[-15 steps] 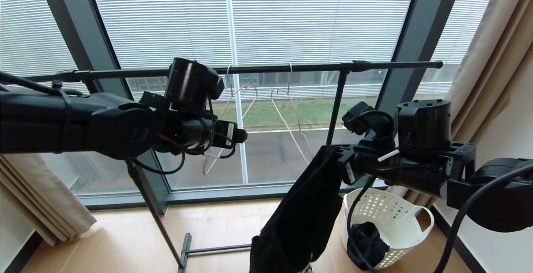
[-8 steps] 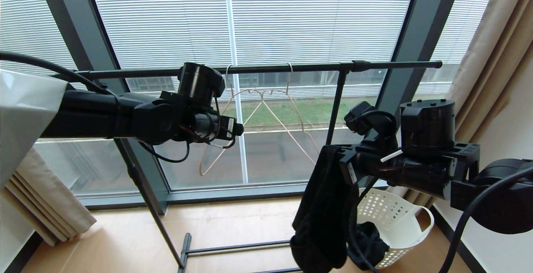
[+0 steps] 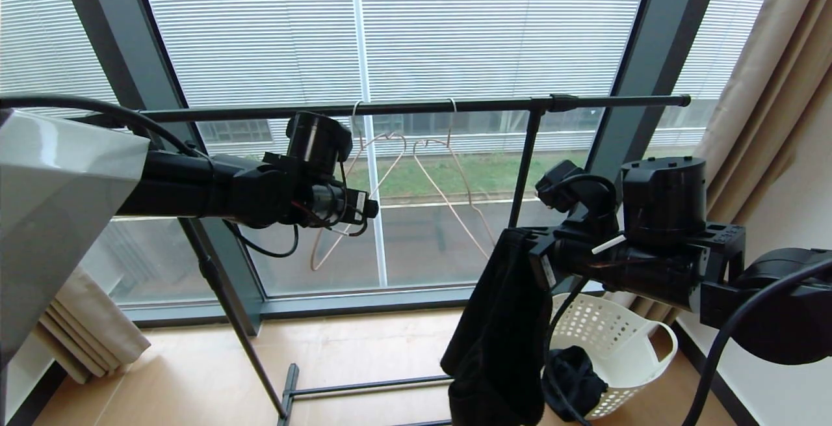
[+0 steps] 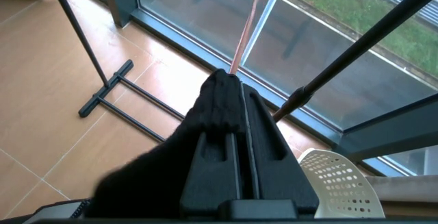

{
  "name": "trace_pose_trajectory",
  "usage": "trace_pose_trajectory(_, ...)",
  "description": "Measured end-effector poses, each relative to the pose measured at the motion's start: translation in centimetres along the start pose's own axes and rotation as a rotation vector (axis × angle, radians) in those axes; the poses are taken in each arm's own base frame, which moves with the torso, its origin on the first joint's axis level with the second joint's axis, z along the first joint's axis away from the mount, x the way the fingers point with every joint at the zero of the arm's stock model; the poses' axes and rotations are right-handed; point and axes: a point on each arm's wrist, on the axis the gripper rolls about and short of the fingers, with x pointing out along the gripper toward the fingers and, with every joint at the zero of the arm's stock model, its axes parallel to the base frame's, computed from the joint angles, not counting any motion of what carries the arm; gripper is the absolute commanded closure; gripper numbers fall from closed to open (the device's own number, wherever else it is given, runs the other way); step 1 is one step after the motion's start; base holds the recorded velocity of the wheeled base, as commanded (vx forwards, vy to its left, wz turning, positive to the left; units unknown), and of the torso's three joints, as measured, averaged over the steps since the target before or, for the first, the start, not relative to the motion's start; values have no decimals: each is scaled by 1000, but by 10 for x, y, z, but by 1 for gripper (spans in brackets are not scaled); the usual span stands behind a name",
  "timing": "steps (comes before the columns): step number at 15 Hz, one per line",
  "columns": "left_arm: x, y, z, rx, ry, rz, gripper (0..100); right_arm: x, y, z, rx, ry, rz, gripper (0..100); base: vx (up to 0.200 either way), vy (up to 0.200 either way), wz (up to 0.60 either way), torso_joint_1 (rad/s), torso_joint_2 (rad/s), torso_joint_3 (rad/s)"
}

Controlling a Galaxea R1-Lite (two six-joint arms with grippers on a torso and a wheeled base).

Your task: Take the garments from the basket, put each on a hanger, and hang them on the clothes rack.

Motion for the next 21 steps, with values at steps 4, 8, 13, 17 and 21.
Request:
trace_pose_trajectory(4,5,2,2,-7,-3,7,0,1,0,-1,-1,3,1,100,0,0,0,0,0,0)
trace_pose_trajectory(8,12,4,2,-12,-4,14,0,1,0,-1,-1,4,1,100,0,0,0,0,0,0)
trace_pose_trajectory(13,19,5,0,-14,5,18,100,4,1,-3,-1,13,2,100,0,0,0,0,0,0)
trace_pose_trajectory(17,20,9,0,-19,7,26,100,4,0,-1,-1,-22,-5,100,0,0,0,0,0,0)
trace_pose_trajectory(21,17,10,2,-21,0,29,100,4,1,-2,-1,-26,-5,100,0,0,0,0,0,0)
